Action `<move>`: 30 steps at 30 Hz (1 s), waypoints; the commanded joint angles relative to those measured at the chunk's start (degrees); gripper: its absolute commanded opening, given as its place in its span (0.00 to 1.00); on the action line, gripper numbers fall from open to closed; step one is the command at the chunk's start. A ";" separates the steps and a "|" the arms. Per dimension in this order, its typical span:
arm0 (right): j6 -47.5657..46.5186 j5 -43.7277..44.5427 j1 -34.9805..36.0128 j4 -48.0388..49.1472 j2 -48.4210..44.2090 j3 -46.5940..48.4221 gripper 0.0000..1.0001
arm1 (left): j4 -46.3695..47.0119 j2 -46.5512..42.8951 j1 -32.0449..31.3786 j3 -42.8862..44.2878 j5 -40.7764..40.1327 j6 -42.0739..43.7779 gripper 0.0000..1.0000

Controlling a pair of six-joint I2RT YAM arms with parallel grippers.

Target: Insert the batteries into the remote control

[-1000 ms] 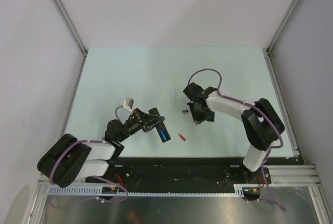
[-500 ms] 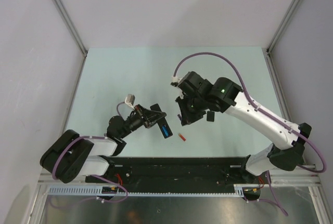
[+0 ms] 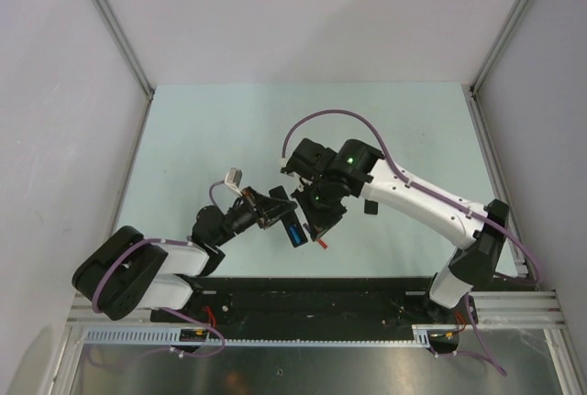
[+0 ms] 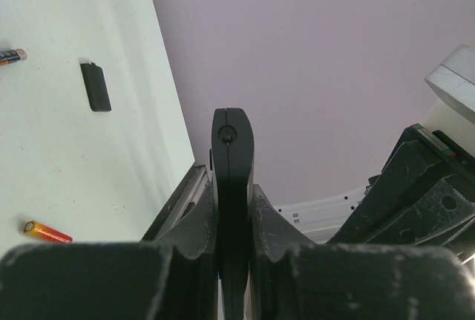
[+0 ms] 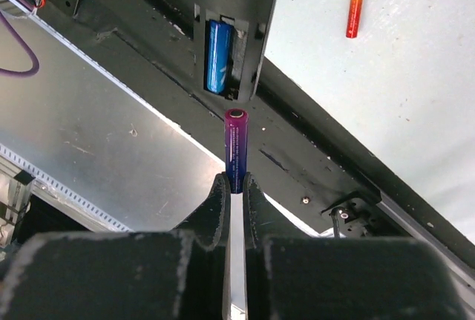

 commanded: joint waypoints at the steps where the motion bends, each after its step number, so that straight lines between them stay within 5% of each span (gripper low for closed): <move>1: -1.70 -2.54 0.00 -3.95 1.80 2.71 0.00 | 14.45 -0.77 -1.37 1.41 -2.02 1.71 0.00; 30: 0.41 -6.41 -3.43 0.79 5.49 0.07 0.00 | 14.45 -5.17 -3.48 -0.79 -8.00 2.94 0.00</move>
